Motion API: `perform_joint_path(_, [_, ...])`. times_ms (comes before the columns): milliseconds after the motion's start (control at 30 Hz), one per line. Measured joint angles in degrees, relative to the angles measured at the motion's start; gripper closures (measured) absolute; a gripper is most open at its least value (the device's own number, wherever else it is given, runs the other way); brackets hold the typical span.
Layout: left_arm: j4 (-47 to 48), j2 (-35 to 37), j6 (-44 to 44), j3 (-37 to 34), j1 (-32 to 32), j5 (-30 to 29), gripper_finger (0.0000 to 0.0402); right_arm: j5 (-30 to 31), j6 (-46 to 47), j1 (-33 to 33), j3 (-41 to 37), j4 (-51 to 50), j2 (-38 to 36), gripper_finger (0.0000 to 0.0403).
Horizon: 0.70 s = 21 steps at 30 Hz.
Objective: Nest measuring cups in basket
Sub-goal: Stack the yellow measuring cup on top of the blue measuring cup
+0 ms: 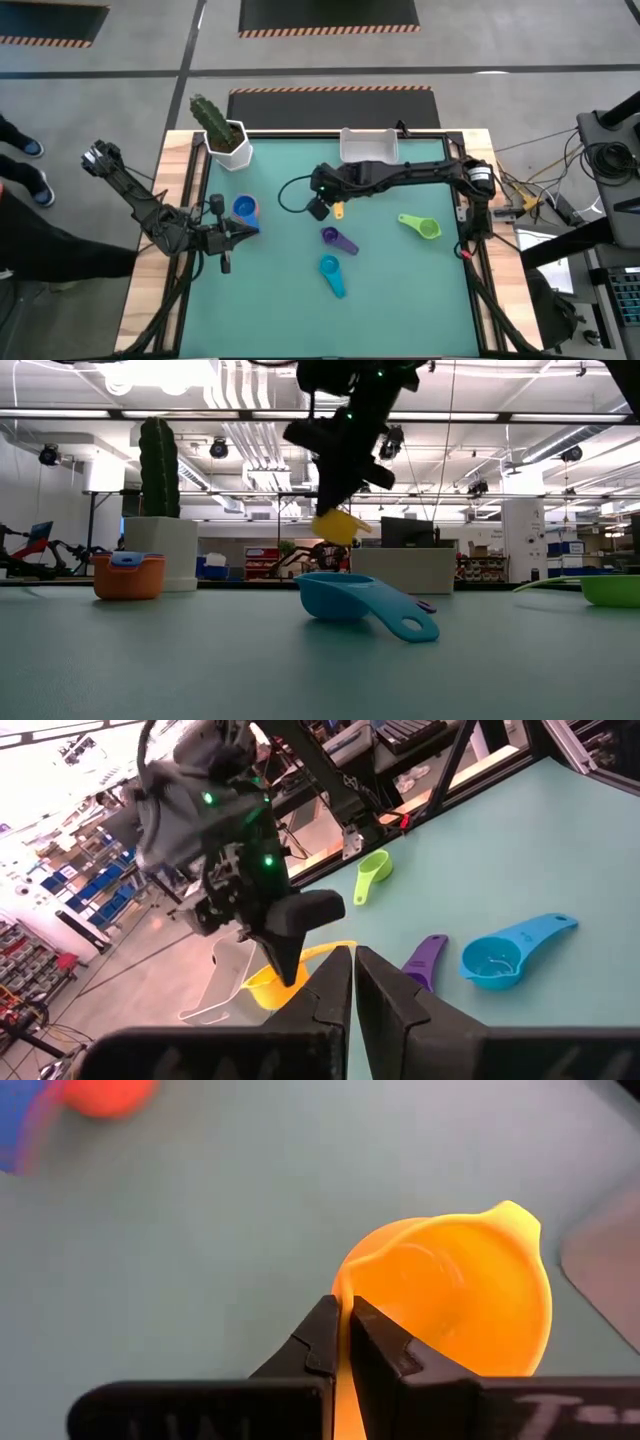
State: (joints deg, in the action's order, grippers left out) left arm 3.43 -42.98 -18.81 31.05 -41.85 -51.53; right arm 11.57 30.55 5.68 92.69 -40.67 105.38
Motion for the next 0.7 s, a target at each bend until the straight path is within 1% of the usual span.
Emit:
perform_joint_path(167, [-0.05,0.00,0.00,0.00,0.00,0.00,0.0402,-0.07,-1.88,-0.93,0.95,5.78,0.00,0.0394])
perform_joint_path(700, [-0.05,0.00,0.00,0.02,0.02,-0.55,0.0402,-0.07,-7.74,-1.61,1.77,17.25,0.04,0.0394])
